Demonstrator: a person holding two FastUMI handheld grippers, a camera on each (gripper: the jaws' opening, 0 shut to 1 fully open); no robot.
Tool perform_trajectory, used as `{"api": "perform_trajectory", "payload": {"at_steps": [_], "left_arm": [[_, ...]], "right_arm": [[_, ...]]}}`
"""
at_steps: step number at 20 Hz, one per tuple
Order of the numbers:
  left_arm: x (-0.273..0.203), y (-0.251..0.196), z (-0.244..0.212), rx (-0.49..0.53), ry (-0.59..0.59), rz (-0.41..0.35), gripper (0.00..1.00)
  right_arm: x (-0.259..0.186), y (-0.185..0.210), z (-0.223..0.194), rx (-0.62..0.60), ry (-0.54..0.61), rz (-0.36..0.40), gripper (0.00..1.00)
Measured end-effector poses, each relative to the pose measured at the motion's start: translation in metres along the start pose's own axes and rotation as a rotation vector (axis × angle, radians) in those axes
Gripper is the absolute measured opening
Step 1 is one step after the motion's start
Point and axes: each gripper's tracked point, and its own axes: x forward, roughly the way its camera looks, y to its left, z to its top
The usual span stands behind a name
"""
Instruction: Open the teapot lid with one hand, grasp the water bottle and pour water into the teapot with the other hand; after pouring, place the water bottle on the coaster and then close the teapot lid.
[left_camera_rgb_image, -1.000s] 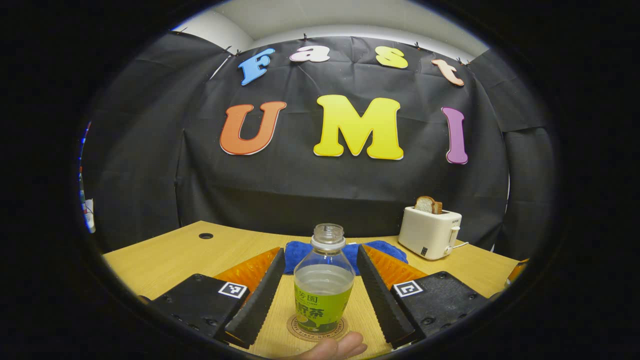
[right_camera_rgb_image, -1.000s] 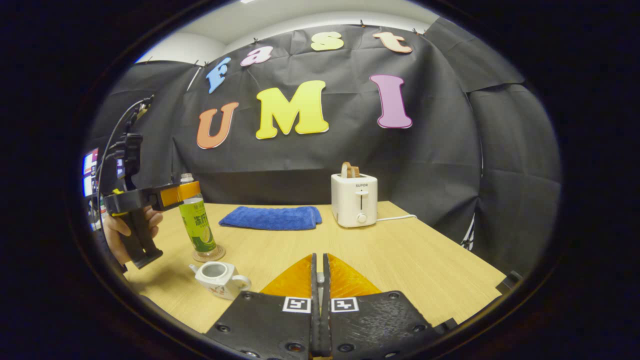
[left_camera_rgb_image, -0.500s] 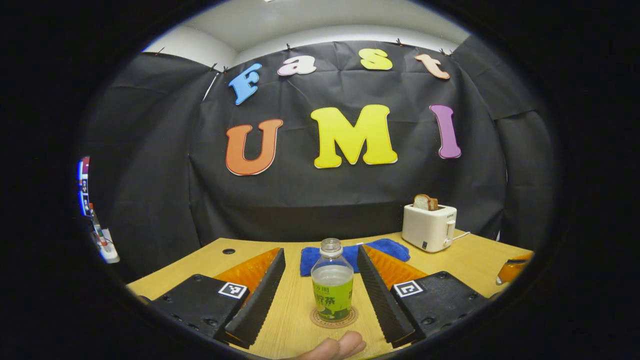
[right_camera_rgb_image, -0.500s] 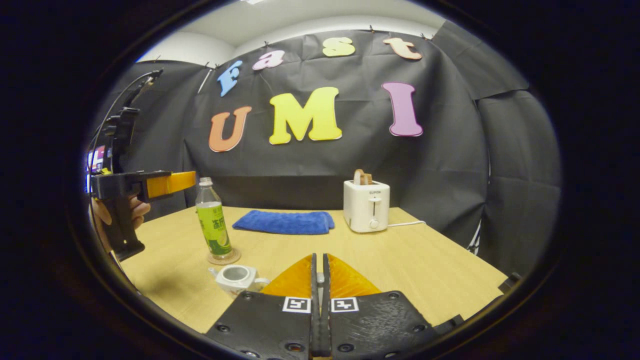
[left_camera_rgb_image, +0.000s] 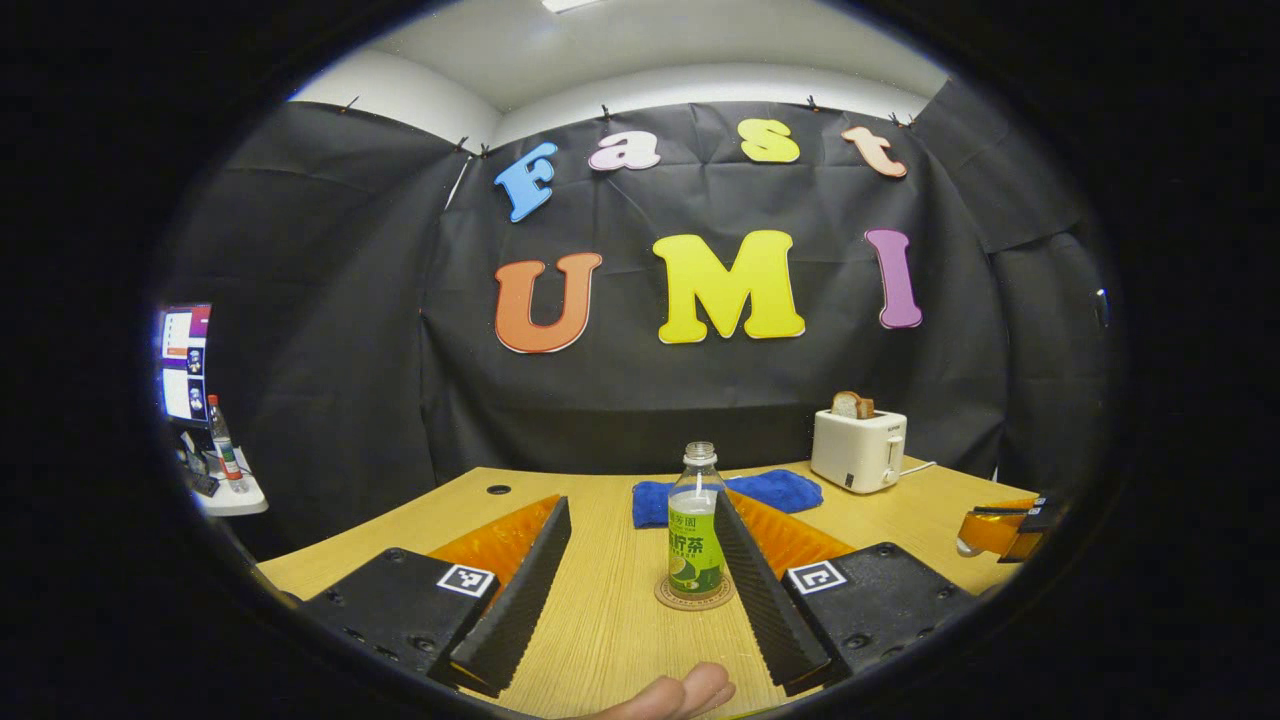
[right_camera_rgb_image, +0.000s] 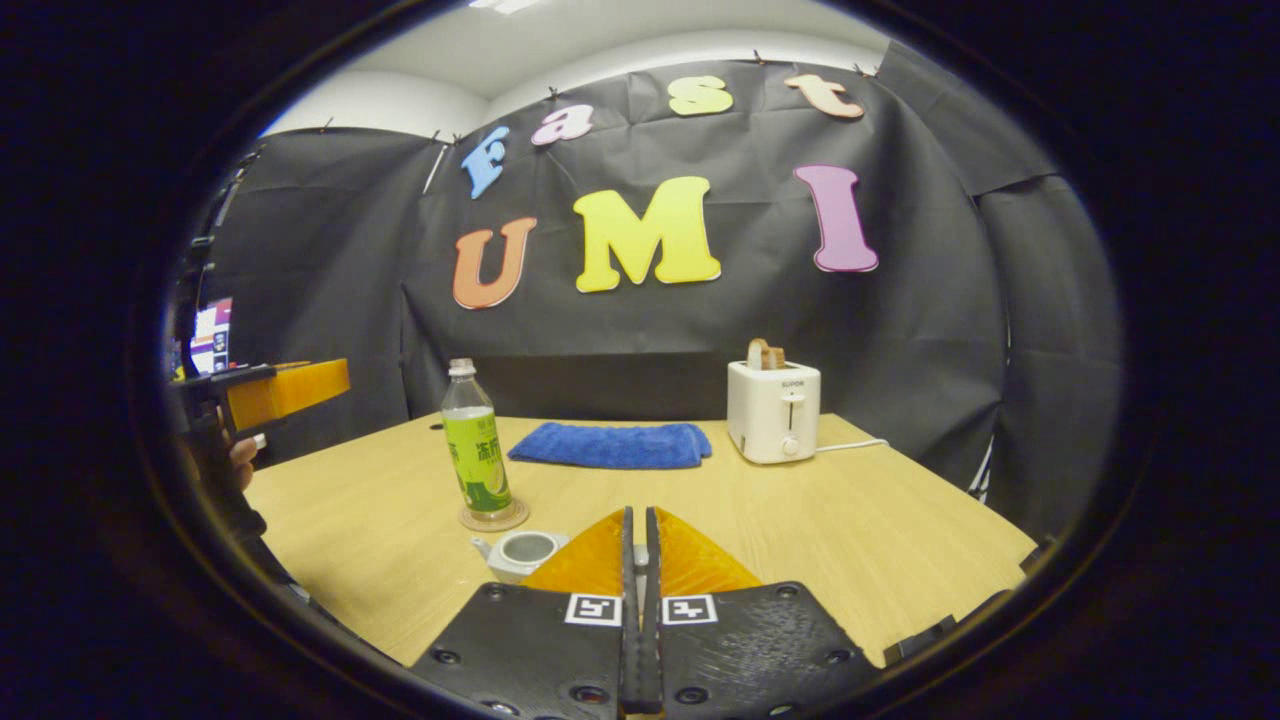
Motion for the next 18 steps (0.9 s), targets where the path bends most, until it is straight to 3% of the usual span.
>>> {"api": "perform_trajectory", "payload": {"at_steps": [10, 18], "left_arm": [[-0.015, 0.018, -0.006, -0.001, 0.021, -0.030, 0.90], [-0.016, 0.033, -0.005, -0.016, 0.023, -0.017, 0.90]], "right_arm": [[0.031, 0.047, 0.017, 0.015, -0.009, 0.068, 0.00], [0.054, 0.083, -0.003, 0.007, 0.033, 0.133, 0.00]]}}
